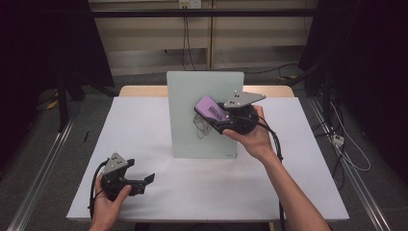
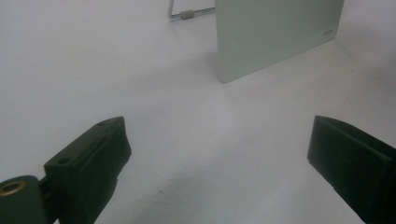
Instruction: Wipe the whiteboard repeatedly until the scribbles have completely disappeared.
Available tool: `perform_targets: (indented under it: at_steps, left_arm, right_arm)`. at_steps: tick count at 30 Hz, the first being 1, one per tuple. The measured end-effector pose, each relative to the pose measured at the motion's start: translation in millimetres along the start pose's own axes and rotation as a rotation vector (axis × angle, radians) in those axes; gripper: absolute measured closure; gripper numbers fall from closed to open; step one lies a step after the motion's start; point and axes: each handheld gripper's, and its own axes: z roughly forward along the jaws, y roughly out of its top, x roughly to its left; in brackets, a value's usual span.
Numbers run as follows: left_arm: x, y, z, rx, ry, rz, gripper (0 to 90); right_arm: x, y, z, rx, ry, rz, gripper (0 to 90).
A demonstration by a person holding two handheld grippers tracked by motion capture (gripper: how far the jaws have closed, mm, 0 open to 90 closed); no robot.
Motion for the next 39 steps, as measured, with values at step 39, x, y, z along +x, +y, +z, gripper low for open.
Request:
perform_targets:
  at_steps: [39]
  left_arm:
    - [-1.0, -0.3, 1.0, 0.01, -0.013, 0.003, 5.4]
  right_arm:
    - [-1.9, -1.0, 12.9, 0.045, -0.016, -0.063, 41.9]
